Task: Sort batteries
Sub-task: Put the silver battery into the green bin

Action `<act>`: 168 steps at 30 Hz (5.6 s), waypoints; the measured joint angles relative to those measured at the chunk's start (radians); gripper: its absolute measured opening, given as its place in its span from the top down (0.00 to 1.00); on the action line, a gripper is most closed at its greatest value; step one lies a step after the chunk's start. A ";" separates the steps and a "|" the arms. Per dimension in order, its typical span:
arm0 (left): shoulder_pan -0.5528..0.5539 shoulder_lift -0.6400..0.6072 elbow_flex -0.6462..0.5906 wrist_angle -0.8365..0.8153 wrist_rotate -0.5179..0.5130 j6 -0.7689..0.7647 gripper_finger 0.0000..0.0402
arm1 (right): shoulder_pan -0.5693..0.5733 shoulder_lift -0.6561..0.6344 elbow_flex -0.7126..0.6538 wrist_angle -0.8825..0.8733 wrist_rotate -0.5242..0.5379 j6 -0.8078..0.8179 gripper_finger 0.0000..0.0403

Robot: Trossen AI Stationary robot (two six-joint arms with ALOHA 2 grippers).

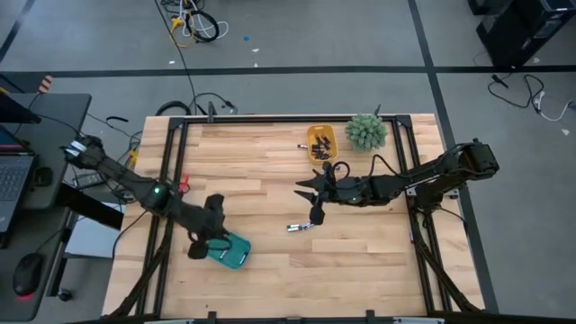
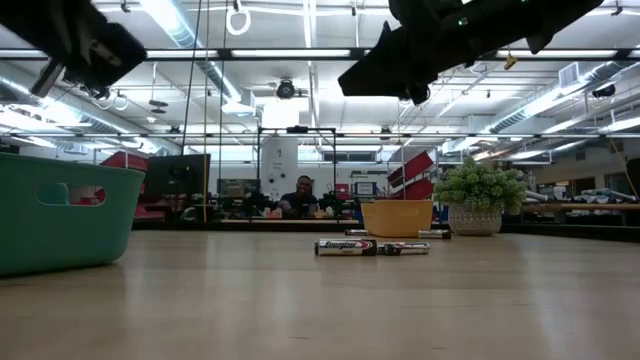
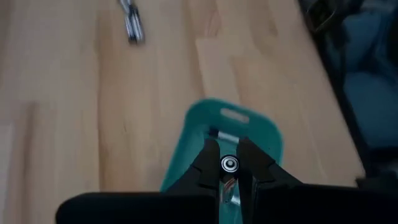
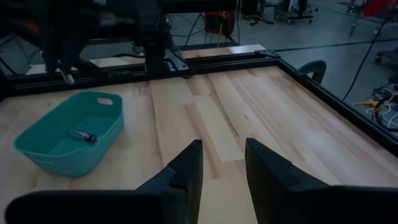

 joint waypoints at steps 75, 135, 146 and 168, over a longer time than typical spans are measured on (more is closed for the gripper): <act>0.052 0.173 0.000 0.235 -0.692 0.371 0.80 | -0.423 -0.120 -0.286 -0.414 -0.069 -0.142 0.75; 0.052 0.173 0.000 0.267 -0.691 0.371 0.81 | -0.475 -0.063 -0.301 -0.338 -0.148 0.065 0.58; 0.052 0.172 0.000 0.269 -0.691 0.371 0.81 | -0.464 0.103 -0.296 -0.200 -0.158 0.060 0.58; 0.052 0.172 0.000 0.273 -0.691 0.371 0.81 | -0.387 0.091 -0.298 -0.225 -0.205 0.060 0.92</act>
